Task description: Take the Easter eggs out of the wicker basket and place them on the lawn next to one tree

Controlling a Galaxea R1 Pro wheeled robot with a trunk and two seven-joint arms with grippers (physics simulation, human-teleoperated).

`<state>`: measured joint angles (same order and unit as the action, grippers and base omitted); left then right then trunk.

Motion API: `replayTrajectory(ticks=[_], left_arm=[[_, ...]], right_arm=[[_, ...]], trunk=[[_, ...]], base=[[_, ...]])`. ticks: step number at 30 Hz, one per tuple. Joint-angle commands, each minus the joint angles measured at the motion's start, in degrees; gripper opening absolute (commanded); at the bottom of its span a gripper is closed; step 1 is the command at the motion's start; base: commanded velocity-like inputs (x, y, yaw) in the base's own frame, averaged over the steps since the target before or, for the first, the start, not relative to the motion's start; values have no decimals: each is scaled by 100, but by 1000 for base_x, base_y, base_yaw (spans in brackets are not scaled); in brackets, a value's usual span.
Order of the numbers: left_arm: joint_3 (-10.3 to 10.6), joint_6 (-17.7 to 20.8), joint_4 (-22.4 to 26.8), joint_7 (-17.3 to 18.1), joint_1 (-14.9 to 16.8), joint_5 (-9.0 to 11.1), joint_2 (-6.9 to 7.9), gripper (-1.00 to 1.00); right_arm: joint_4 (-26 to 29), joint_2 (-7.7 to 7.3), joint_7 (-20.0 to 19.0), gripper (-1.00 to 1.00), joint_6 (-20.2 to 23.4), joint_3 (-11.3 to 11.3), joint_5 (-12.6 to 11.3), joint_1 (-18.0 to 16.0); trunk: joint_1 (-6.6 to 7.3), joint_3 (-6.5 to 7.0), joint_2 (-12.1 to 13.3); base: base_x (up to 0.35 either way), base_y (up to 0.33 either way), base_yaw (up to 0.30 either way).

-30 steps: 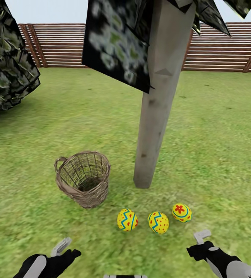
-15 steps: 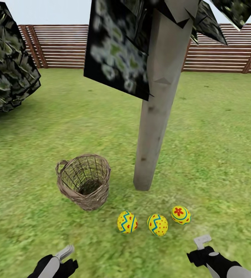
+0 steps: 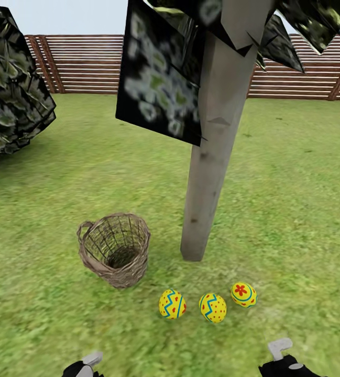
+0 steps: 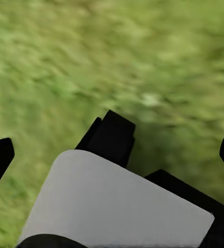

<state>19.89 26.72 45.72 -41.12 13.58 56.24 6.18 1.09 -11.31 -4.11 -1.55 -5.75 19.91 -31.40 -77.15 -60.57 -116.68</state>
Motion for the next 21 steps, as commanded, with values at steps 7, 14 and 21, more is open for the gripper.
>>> replayTrajectory(ticks=[7,14,21], left_arm=[[189,-291,-471,-45,4,36,-133,100],[375,-559,-758,16,4,36,-159,100],[500,-838,-960,60,4,44,-160,100]], right_arm=[[-3,-12,47,100,-37,-49,39,181],[-9,-2,50,100,-63,-49,36,352],[-19,6,31,100,-73,-49,68,481]], trunk=[[155,122,280],[309,248,561],[463,374,842]], base=[[0,0,0],[0,0,0],[0,0,0]])
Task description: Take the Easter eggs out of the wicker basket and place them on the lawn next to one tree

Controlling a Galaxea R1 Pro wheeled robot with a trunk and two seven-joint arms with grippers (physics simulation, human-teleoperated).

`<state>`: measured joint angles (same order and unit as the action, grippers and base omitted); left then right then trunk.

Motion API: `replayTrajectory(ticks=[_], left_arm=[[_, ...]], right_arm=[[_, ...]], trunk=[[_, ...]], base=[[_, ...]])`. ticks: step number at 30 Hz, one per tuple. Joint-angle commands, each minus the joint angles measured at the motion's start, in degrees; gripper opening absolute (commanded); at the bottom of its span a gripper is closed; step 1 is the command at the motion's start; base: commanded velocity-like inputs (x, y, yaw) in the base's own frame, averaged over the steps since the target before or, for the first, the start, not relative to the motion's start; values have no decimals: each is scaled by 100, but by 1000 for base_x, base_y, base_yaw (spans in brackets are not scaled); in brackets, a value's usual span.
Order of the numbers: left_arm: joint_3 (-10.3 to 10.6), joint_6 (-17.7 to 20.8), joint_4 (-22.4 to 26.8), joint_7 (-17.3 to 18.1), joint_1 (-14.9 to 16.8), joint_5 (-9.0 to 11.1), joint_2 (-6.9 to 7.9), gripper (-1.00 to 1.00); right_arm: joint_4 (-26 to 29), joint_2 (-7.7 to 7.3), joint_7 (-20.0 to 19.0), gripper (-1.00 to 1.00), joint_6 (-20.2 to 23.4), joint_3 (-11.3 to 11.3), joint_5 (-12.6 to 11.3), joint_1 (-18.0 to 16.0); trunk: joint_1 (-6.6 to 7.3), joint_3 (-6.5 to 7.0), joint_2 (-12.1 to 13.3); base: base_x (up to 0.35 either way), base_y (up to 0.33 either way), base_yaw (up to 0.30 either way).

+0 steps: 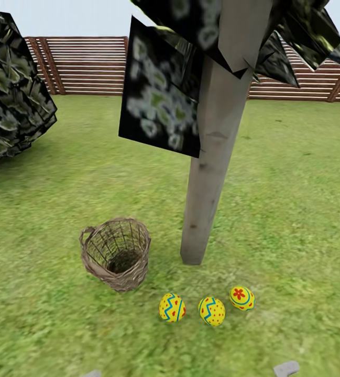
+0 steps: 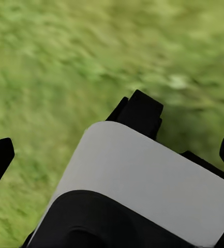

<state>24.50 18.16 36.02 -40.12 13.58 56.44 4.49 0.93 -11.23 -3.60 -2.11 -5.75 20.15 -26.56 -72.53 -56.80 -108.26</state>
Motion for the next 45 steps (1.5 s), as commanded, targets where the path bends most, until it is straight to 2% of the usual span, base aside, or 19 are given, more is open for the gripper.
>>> replayTrajectory(ticks=[1,5,10,19,45], left_arm=[[60,13,-6,-23,4,25,8,100],[94,1,-37,24,4,31,6,100],[90,-98,-49,39,4,33,8,100],[97,-137,-299,322,4,39,8,100],[73,-137,-340,337,4,42,8,100]], right_arm=[[-1,-2,-24,100,-14,-49,39,-1],[35,3,-58,100,17,-49,18,2],[79,92,-71,100,-9,-74,-9,2],[100,205,-206,100,-24,-108,-28,2],[86,241,-172,100,-11,-103,-29,2]], trunk=[[23,15,40],[111,86,200],[221,185,401],[419,418,762],[990,1089,1804]], base=[[0,0,0],[0,0,0],[0,0,-22],[0,0,-121],[0,0,-128]])
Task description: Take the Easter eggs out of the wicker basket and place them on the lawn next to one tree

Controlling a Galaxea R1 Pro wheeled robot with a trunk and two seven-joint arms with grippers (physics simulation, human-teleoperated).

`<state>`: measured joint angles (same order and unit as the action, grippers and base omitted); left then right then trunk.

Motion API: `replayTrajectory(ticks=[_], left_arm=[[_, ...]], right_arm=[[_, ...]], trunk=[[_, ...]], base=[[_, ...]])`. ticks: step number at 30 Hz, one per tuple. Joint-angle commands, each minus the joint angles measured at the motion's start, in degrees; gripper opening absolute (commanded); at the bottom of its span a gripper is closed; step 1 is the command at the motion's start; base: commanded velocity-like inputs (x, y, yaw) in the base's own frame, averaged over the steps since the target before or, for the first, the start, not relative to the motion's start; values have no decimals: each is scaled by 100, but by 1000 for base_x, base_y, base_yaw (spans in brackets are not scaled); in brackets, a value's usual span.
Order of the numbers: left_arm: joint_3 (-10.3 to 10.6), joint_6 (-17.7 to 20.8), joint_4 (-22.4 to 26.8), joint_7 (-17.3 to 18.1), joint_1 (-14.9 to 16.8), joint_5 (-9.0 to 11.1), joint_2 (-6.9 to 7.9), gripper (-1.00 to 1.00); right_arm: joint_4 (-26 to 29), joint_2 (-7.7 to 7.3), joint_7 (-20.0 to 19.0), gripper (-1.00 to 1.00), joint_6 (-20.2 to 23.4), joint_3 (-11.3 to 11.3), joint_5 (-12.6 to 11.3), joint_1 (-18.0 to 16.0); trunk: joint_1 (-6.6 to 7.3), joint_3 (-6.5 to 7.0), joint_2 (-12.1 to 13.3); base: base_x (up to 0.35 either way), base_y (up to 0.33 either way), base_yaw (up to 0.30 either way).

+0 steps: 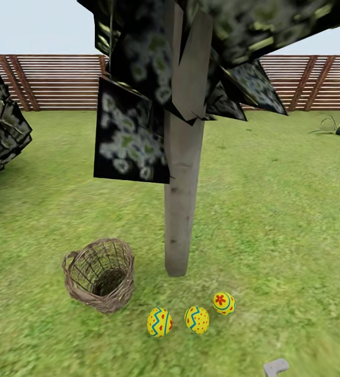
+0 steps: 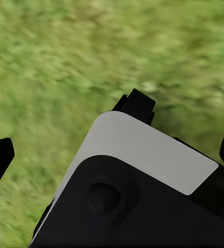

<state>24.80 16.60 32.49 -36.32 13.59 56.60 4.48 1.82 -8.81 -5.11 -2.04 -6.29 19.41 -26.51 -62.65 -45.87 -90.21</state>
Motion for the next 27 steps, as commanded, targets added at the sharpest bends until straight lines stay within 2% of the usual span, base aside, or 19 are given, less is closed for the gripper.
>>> replayTrajectory(ticks=[1,6,9,14,20,27], left_arm=[[42,19,12,-42,3,25,9,100],[42,19,-4,-42,3,18,9,100],[42,-16,-6,-42,3,23,9,100],[46,-435,-59,-42,3,59,9,100],[35,-515,-201,-42,3,72,9,100],[16,-526,-225,-42,3,81,9,100]], right_arm=[[-5,5,-16,100,-17,-49,45,-3],[-12,19,-9,100,-9,-45,52,-3],[-14,20,-8,100,18,-40,52,-3],[-15,20,-7,100,-11,-42,53,-3],[-15,20,-7,100,-23,-39,54,-3],[-14,20,-9,100,-26,-47,54,-3]], trunk=[[23,16,39],[133,108,240],[133,108,240],[133,108,240],[133,109,240],[133,158,240]], base=[[0,0,-27],[0,0,-7],[0,0,0],[0,0,0],[-7,0,0],[-292,0,-83]])
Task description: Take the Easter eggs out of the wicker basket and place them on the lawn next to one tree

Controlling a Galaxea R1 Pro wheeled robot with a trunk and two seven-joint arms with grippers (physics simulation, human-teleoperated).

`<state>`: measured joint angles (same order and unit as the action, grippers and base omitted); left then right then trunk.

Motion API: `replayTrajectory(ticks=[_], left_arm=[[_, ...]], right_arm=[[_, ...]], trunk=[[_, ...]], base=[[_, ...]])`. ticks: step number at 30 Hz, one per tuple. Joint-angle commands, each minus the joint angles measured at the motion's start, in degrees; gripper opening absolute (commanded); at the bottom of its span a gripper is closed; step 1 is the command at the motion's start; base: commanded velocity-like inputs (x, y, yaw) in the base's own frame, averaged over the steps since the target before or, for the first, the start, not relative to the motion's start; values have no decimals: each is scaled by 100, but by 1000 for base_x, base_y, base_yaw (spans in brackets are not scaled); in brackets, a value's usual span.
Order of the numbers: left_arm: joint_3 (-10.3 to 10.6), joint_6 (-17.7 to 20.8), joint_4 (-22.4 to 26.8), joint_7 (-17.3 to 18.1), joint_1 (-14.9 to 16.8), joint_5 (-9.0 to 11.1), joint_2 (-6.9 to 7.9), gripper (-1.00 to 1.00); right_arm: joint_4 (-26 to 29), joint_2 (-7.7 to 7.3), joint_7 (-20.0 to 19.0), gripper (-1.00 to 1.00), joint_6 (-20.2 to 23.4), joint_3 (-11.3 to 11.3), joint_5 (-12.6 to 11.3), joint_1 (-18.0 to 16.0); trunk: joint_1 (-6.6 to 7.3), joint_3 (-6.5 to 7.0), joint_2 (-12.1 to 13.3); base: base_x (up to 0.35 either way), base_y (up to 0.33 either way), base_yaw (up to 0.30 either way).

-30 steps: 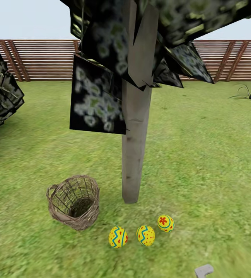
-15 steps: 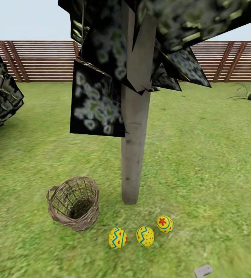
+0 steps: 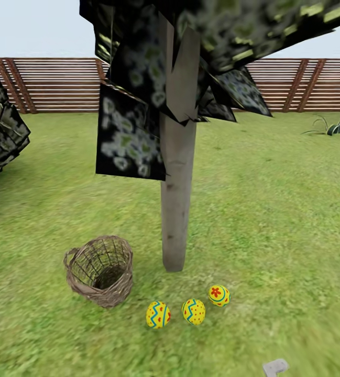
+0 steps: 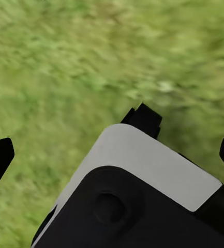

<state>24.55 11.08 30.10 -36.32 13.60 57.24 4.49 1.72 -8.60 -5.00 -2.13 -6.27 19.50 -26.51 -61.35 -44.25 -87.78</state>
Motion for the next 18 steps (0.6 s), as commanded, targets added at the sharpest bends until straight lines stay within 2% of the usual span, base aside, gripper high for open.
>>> replayTrajectory(ticks=[1,8,18], left_arm=[[41,26,13,-42,3,14,9,100],[35,4,-16,-42,3,18,13,100],[44,-9,-464,-50,3,5,51,100]], right_arm=[[-3,-4,-19,100,-18,-49,45,-3],[0,-3,-27,100,-24,-50,45,-3],[-57,-3,-27,100,-16,-50,35,-3]], trunk=[[3,4,-3],[3,62,-3],[3,146,-3]], base=[[-210,0,-116],[-47,0,-127],[-1,0,-131]])
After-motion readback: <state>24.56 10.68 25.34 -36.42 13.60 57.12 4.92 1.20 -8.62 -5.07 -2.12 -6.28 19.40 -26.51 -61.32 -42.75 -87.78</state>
